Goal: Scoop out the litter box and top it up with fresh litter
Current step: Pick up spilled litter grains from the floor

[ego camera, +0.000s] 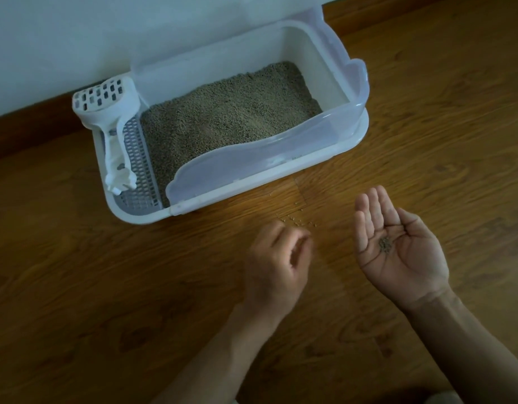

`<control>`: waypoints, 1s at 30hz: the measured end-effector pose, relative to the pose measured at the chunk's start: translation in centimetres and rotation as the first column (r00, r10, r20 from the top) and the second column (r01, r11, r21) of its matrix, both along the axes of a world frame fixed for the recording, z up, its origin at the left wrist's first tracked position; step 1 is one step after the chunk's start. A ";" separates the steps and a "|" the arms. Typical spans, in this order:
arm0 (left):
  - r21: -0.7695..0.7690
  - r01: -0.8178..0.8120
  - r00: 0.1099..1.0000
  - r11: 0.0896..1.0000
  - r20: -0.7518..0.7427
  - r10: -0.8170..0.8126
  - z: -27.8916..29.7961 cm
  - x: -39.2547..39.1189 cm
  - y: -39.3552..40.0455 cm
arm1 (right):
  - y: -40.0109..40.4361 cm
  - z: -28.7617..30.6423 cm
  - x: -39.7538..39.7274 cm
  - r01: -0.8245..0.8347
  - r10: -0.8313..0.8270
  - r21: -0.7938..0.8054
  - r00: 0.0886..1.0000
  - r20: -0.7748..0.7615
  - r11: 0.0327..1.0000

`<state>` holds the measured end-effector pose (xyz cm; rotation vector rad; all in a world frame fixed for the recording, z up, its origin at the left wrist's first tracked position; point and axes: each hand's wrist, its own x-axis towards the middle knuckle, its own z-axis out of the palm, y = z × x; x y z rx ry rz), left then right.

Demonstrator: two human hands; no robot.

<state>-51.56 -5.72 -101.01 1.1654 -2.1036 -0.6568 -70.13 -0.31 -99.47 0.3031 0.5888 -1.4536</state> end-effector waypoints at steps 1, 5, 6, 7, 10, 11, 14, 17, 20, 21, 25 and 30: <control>-0.017 -0.011 0.994 1.000 0.110 0.013 -0.9 0.9 -0.4 | 0.0 0.0 0.0 0.000 0.000 0.013 1.000 0.004 1.000; 0.043 -0.016 0.959 0.999 0.284 0.004 -2.6 2.6 -1.0 | 0.0 0.0 0.0 -0.005 0.004 0.036 1.000 0.007 0.999; 0.048 -0.025 0.957 0.999 0.289 0.010 -2.6 2.7 -1.1 | 0.0 -0.1 -0.1 -0.010 0.010 0.043 1.000 0.004 0.999; 0.043 -0.031 0.958 0.999 0.287 0.018 -2.7 2.7 -1.2 | 0.0 -0.2 -0.1 -0.013 0.012 0.034 1.000 0.008 0.999; 0.019 -0.030 0.961 0.999 0.275 0.024 -2.7 2.4 -1.5 | 0.1 -0.4 -0.4 0.003 -0.003 0.017 1.000 0.031 1.000; 0.012 -0.021 0.962 1.000 0.273 0.017 -2.7 2.3 -1.6 | 0.2 -0.5 -0.4 0.013 -0.014 0.024 0.999 0.035 1.000; 0.005 0.021 0.952 1.000 0.306 -0.021 -2.5 2.1 -1.9 | 0.5 -0.6 -0.7 0.055 -0.057 0.033 0.997 0.044 0.998; 0.015 0.035 0.940 0.999 0.339 -0.038 -2.4 2.0 -2.0 | 0.6 -0.4 -0.8 0.118 -0.121 0.041 0.989 0.080 0.992; 0.047 0.014 0.947 0.999 0.320 -0.028 -2.6 2.0 -1.9 | 0.6 -0.4 -0.8 0.118 -0.120 0.026 0.989 0.089 0.993; 0.044 0.014 0.950 0.999 0.312 -0.027 -2.7 2.1 -1.9 | 0.6 -0.4 -0.8 0.112 -0.113 0.023 0.990 0.082 0.993; 0.018 0.052 0.952 0.998 0.301 -0.055 -2.8 2.1 -2.1 | 0.6 -0.6 -0.9 0.121 -0.123 0.031 0.990 0.072 0.992; -0.010 0.063 0.955 0.998 0.292 -0.058 -2.5 1.8 -2.3 | 0.1 0.8 -0.2 0.224 -0.223 0.055 0.974 -0.025 0.973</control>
